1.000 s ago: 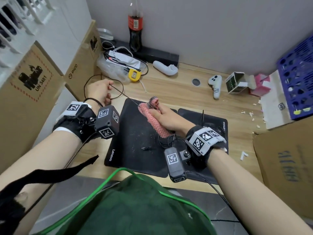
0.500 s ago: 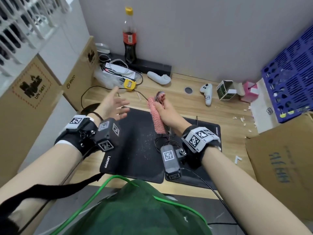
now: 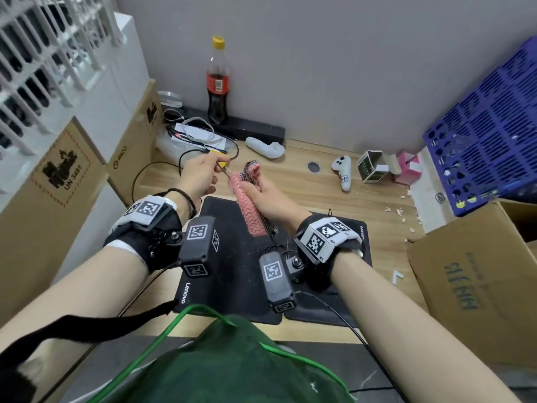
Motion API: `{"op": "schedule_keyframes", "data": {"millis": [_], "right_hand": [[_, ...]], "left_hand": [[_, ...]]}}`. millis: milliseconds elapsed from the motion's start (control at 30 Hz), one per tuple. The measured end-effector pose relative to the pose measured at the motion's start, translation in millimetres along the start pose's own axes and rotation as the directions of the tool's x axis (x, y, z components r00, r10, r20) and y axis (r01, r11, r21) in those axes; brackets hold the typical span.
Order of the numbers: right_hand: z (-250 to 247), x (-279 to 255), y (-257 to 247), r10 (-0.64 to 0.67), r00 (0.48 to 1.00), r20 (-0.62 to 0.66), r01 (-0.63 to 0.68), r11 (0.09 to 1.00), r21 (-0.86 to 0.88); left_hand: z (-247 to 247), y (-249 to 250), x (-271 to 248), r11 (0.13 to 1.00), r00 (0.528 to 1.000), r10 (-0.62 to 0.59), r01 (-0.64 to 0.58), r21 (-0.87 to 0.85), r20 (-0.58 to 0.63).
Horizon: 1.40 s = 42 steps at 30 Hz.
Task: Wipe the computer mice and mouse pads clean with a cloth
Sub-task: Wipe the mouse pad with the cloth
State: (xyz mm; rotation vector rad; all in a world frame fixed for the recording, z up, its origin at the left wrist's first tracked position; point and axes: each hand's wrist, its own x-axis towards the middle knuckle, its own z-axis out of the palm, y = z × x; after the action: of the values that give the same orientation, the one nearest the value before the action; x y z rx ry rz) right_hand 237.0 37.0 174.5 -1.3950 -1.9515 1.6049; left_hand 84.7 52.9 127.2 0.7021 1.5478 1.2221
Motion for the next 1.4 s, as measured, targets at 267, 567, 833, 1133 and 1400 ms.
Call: {"op": "schedule_keyframes", "data": {"millis": [267,567,833,1133,1400], "right_hand": [[-6,-7,10,0.028,0.997,0.07,-0.012,0.974,-0.228],[-3,-6,14,0.11,0.993,-0.042,-0.111,0.994,-0.015],[14,9,-11,0.095,0.994,-0.056,-0.094,0.995,0.034],[12,13,-10,0.084,0.991,-0.109,-0.081,0.996,0.031],[10,10,4,0.15,0.985,-0.087,-0.147,0.988,0.035]], "left_hand": [[-66,8,45,0.984,0.966,-0.157,0.135,-0.114,-0.207],[-83,-15,42,0.939,0.956,-0.284,0.264,-0.22,-0.066],[-24,-3,-2,0.987,0.872,-0.152,0.108,0.12,0.465],[-9,-11,4,0.958,0.901,-0.286,0.279,0.069,0.325],[-1,-3,13,0.985,0.959,-0.17,0.16,0.063,0.228]]}}
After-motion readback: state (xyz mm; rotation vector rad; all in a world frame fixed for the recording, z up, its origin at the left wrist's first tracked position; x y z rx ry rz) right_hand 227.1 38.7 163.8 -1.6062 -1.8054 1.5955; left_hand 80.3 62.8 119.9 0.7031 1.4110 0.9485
